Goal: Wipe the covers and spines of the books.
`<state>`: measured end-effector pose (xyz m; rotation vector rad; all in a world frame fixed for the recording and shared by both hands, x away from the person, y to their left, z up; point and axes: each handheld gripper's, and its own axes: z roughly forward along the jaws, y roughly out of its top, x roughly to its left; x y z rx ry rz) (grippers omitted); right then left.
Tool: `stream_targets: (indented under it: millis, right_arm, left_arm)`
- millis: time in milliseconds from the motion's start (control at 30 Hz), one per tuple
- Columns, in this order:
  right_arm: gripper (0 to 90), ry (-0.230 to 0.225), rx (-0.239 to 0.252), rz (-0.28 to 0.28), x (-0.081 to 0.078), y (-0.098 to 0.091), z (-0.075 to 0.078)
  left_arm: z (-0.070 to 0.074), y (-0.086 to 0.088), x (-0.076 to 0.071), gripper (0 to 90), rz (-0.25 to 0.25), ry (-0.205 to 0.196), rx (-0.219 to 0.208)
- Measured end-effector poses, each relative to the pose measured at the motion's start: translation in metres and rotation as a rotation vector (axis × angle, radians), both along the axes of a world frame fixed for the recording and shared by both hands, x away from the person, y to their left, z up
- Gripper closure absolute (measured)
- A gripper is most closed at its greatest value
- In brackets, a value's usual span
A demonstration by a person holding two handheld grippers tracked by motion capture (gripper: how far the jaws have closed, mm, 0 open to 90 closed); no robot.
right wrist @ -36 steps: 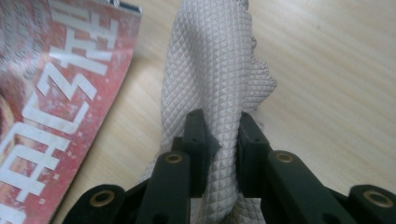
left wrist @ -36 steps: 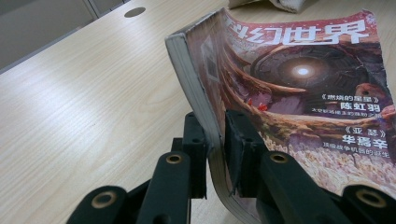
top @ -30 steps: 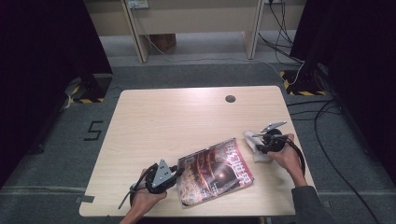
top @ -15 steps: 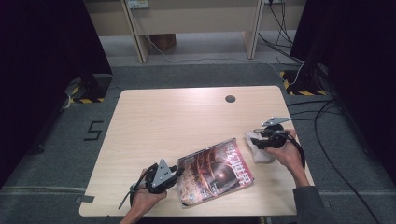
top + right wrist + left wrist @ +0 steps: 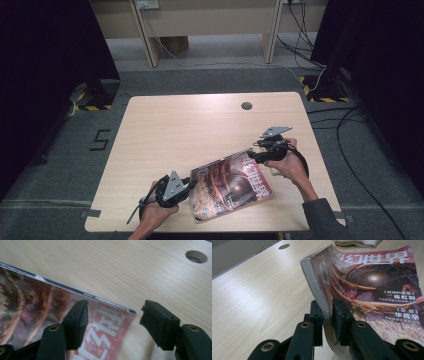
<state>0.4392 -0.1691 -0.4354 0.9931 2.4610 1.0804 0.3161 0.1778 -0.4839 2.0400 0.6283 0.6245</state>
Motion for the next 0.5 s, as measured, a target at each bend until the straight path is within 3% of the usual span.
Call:
stream_targets:
  millis: [333,500]
  right_arm:
    - [35.5,-0.016,-0.004,0.089,-0.001,0.036,-0.002]
    - [34.7,-0.018,-0.006,0.159,-0.003,0.056,-0.006]
  left_arm:
    - [0.000,0.000,0.001,78.6,-0.002,0.002,-0.001]
    - [0.001,0.000,0.001,78.6,-0.007,0.002,0.000]
